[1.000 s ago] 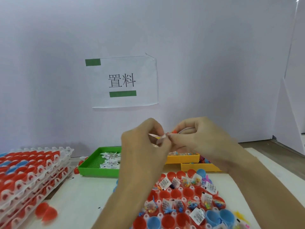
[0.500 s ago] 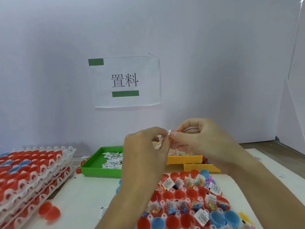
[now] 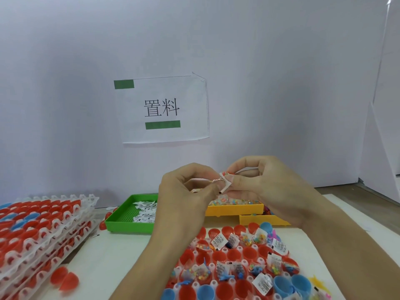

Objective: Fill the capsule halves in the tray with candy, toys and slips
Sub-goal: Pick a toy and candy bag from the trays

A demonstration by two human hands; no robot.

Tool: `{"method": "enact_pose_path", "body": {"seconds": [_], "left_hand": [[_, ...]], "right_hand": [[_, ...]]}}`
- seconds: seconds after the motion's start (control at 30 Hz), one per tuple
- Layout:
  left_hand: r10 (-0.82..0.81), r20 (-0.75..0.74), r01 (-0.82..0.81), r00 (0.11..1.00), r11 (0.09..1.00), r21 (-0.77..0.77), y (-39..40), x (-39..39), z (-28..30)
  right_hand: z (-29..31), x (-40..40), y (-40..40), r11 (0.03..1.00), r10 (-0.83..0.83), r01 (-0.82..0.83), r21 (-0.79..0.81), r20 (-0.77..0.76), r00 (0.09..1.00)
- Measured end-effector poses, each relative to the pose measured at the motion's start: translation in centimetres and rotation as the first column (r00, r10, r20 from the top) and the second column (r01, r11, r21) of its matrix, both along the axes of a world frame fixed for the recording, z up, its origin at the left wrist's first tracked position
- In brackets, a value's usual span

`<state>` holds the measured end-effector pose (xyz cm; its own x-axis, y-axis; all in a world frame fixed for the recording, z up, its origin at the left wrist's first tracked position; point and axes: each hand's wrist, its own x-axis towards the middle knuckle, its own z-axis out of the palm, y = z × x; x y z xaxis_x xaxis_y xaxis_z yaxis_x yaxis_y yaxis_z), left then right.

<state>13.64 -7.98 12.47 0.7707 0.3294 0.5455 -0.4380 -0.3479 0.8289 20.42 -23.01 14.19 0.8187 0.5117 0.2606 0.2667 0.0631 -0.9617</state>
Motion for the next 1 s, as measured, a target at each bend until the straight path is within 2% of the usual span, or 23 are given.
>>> {"method": "enact_pose_path", "body": {"seconds": [0.27, 0.4, 0.5, 0.67, 0.83, 1.0], "left_hand": [[0.023, -0.012, -0.022, 1.0, 0.998, 0.053, 0.35, -0.08, 0.18], [0.04, -0.024, -0.039, 0.999, 0.998, 0.053, 0.63, 0.01, 0.19], [0.034, -0.031, -0.032, 0.999, 0.998, 0.057, 0.61, 0.02, 0.18], [-0.001, -0.012, 0.002, 1.0, 1.0, 0.03, 0.45, -0.1, 0.28], [-0.029, -0.017, 0.029, 0.999, 0.999, 0.013, 0.55, -0.08, 0.31], [-0.075, -0.041, 0.076, 0.996, 0.997, 0.02, 0.63, -0.17, 0.28]], "right_hand": [[-0.13, 0.07, -0.18, 0.997, 0.008, -0.003, -0.072, 0.07, 0.998], [0.06, 0.08, -0.48, 0.995, 0.07, -0.062, -0.078, 0.097, 0.993], [0.08, -0.09, -0.56, 0.985, 0.044, -0.004, -0.17, 0.233, 0.972], [-0.11, -0.08, 0.01, 0.989, -0.061, 0.097, -0.109, 0.289, 0.955], [-0.02, -0.19, 0.13, 0.989, -0.085, 0.114, -0.09, 0.278, 0.957], [0.03, -0.37, 0.28, 0.993, -0.114, 0.119, -0.019, 0.181, 0.977]]}}
